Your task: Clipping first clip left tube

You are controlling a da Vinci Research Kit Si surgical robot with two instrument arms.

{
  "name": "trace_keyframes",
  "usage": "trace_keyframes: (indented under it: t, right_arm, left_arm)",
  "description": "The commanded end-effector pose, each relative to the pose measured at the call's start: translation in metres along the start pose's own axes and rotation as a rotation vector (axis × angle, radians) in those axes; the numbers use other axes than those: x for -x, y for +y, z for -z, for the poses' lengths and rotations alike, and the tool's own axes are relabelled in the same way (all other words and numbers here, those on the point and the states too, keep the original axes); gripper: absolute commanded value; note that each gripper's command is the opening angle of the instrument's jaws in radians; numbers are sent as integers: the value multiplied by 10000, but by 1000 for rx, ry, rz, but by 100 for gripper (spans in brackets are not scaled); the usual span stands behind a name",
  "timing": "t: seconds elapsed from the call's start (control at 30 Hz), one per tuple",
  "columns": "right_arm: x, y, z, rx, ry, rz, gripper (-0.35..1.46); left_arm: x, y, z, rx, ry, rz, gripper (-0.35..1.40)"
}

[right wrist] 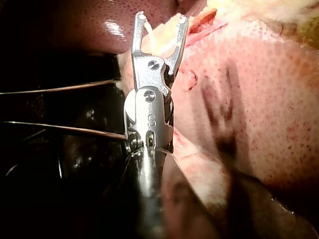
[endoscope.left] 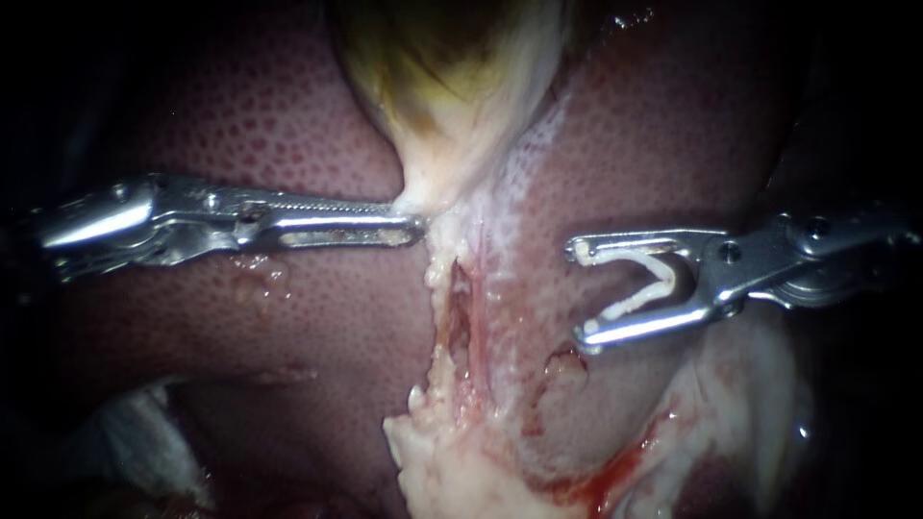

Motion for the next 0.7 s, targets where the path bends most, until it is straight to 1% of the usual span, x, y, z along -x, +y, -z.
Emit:
trace_keyframes:
  t: [0.03, 0.1, 0.17, 0.23, 0.27, 0.3, 0.4, 0.43, 0.5, 0.57, 0.7]
  right_arm:
    - [0, 0, 0, 0, 0, 0, 49]
    - [1, 0, 0, 0, 0, 0, 49]
    - [1, 0, 0, 0, 0, 0, 49]
    - [1, 0, 0, 0, 0, 0, 49]
    - [1, 0, -1, 0, 0, 0, 50]
    - [1, 0, -1, 0, 0, 1, 50]
    - [2, 1, -2, 1, 0, 1, 50]
    - [3, 1, -2, 1, 0, 1, 50]
    - [3, 1, -3, 2, 0, 1, 50]
    - [2, 1, -4, 2, 0, 1, 50]
    - [2, 1, -6, 3, 0, 1, 51]
  left_arm:
    - [0, 0, 1, 2, 0, 0, -35]
    - [0, 0, 4, 3, 0, 0, -35]
    - [-3, -1, 11, -1, 0, 2, -35]
    - [-10, -4, 21, -6, 1, 6, -35]
    - [-17, -6, 29, -12, 4, 10, -35]
    - [-22, -8, 35, -14, 10, 14, -35]
    - [-42, -13, 62, -27, 52, 29, -35]
    - [-49, -14, 72, -34, 72, 23, -35]
    - [-59, -15, 86, -42, 89, 15, -35]
    - [-66, -13, 97, -45, 97, 9, -35]
    - [-67, -5, 103, -49, 105, 5, -35]
